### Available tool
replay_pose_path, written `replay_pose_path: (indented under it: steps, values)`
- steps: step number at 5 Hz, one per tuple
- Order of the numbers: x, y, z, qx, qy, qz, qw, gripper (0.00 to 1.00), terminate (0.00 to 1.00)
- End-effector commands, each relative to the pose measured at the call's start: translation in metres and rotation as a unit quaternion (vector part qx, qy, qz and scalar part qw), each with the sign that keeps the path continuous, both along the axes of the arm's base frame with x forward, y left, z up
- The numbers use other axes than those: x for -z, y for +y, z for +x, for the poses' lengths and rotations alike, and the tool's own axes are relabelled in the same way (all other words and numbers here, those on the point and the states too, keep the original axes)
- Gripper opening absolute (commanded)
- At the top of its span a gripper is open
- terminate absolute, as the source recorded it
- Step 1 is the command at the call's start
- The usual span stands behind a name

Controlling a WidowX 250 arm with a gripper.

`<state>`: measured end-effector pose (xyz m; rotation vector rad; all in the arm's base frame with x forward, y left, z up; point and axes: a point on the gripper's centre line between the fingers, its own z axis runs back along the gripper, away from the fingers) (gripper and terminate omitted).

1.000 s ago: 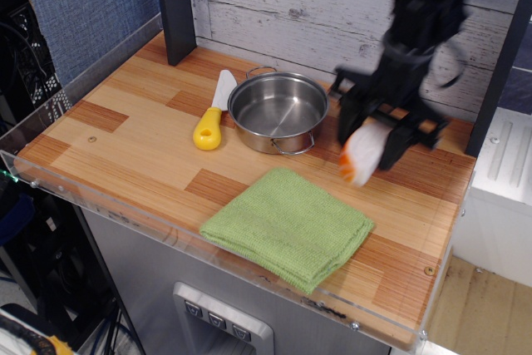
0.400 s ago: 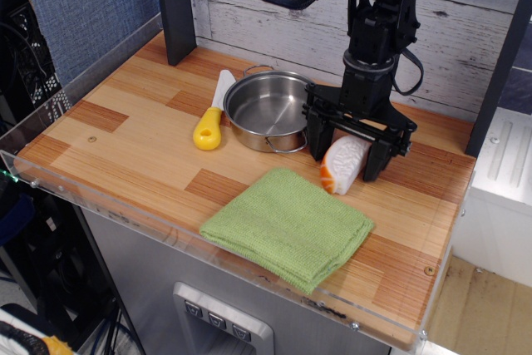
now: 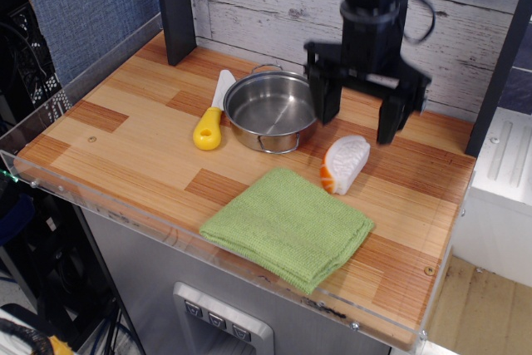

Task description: Move sushi to just above green towel

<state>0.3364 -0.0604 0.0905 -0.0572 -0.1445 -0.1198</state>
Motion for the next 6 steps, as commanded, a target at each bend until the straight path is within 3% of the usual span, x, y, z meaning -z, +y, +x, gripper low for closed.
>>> replay_pose_path:
  steps: [1,3,4,5,6]
  values:
    - [-0.063,0.021,-0.021,-0.034,-0.049,-0.003,0.9982,1.00,0.00]
    - [-0.070,0.025,-0.030,-0.036,-0.001,0.043,0.9984,1.00,0.00]
    - [-0.073,0.029,-0.033,0.005,0.025,0.043,0.9988,1.00,0.00]
    - [-0.073,0.029,-0.033,0.005,0.025,0.043,0.9988,1.00,0.00]
    - [-0.073,0.029,-0.033,0.005,0.025,0.043,0.9988,1.00,1.00]
